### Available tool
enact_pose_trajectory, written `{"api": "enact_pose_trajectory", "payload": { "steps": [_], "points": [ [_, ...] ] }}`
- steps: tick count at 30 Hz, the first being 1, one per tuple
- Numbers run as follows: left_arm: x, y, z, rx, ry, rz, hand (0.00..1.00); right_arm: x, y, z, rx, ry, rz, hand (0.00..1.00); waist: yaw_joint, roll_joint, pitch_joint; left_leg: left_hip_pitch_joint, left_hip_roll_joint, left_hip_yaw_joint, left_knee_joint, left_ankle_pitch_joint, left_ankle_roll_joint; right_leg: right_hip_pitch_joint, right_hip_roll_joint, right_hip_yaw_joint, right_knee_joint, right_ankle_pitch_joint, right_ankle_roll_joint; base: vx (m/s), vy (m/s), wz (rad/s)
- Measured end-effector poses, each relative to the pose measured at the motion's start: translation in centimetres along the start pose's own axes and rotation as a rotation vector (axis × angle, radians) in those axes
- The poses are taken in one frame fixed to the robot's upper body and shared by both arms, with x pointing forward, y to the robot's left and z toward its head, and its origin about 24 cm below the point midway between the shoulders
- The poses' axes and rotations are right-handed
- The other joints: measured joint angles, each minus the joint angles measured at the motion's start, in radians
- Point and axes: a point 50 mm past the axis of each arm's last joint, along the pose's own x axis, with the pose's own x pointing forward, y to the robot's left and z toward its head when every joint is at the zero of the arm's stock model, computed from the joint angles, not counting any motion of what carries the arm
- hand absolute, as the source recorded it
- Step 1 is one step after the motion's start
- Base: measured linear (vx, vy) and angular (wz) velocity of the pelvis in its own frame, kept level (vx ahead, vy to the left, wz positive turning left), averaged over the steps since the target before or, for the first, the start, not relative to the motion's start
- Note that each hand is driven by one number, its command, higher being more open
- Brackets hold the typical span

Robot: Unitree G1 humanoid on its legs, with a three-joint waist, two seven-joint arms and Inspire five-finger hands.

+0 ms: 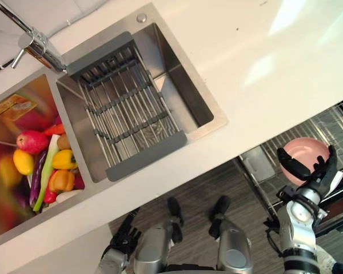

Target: Walk over to the sink, pick up the cup, carry it to the dishwasher, place the cup inside the dishwasher, then close the dishwasher door

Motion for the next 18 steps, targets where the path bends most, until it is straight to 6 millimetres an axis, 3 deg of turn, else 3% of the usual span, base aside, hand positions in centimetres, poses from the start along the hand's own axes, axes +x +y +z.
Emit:
{"api": "enact_pose_trajectory", "payload": {
  "steps": [4, 5, 7, 9, 10, 12, 16, 18],
  "points": [
    [0.0, 1.0, 0.0, -0.021, 0.003, 0.072, 1.0, -0.4, -0.8, 4.0, 0.185, -0.18, 0.025, 1.0, -0.018, -0.033, -0.042, 0.038, 0.02, 0.03, 0.01, -0.022, -0.012, 0.024, 0.02, 0.027, 0.0, -0.012, -0.003, 0.09, -0.034, -0.24],
    [0.0, 1.4, -0.1, -0.018, 0.009, 0.097, 1.0, -0.1, -1.7, 5.0, 0.224, -0.239, -0.024, 1.0, -0.017, -0.05, -0.064, 0.06, 0.027, 0.043, 0.01, -0.027, -0.018, 0.041, 0.03, 0.04, -0.006, -0.015, -0.005, 0.06, -0.044, -0.26],
    [0.0, 1.8, -0.4, -0.018, 0.023, 0.116, 1.0, 0.2, -3.4, 5.2, 0.264, -0.257, -0.11, 1.0, -0.017, -0.063, -0.091, 0.078, 0.036, 0.051, 0.01, -0.035, -0.027, 0.059, 0.042, 0.045, -0.021, -0.016, -0.005, 0.05, -0.041, -0.18],
    [-0.1, 2.6, -0.4, 0.013, 0.019, 0.156, 1.0, 0.7, -7.1, 3.6, 0.392, -0.226, -0.32, 1.0, -0.021, -0.081, -0.12, 0.11, 0.044, 0.056, 0.007, -0.042, -0.033, 0.098, 0.057, 0.045, -0.043, -0.016, -0.005, 0.04, -0.04, -0.08],
    [-0.1, 2.8, -0.4, 0.015, 0.019, 0.166, 1.0, 0.7, -8.2, 3.0, 0.417, -0.211, -0.382, 1.0, -0.024, -0.082, -0.129, 0.117, 0.045, 0.055, 0.005, -0.043, -0.034, 0.107, 0.059, 0.043, -0.049, -0.015, -0.005, 0.0, 0.0, 0.0],
    [-0.5, 4.2, -1.1, 0.026, 0.034, 0.21, 1.0, -0.1, -11.9, -0.1, 0.455, -0.106, -0.6, 1.0, -0.038, -0.076, -0.17, 0.137, 0.044, 0.054, -0.003, -0.044, -0.037, 0.132, 0.062, 0.039, -0.063, -0.015, -0.004, 0.0, 0.0, 0.0],
    [-0.7, 4.8, -1.9, 0.039, 0.064, 0.248, 1.0, -3.8, -14.5, -5.3, 0.342, 0.137, -0.82, 1.0, -0.044, -0.059, -0.203, 0.153, 0.039, 0.046, -0.033, -0.029, -0.045, 0.152, 0.068, 0.028, -0.088, -0.009, 0.001, -0.03, -0.007, 0.05],
    [-0.7, 4.8, -2.0, 0.04, 0.067, 0.251, 1.0, -5.9, -14.4, -7.9, 0.312, 0.263, -0.891, 1.0, -0.044, -0.054, -0.207, 0.154, 0.037, 0.031, -0.046, -0.016, -0.046, 0.16, 0.069, 0.012, -0.098, -0.006, 0.002, -0.06, -0.028, 0.22]
  ]
}}
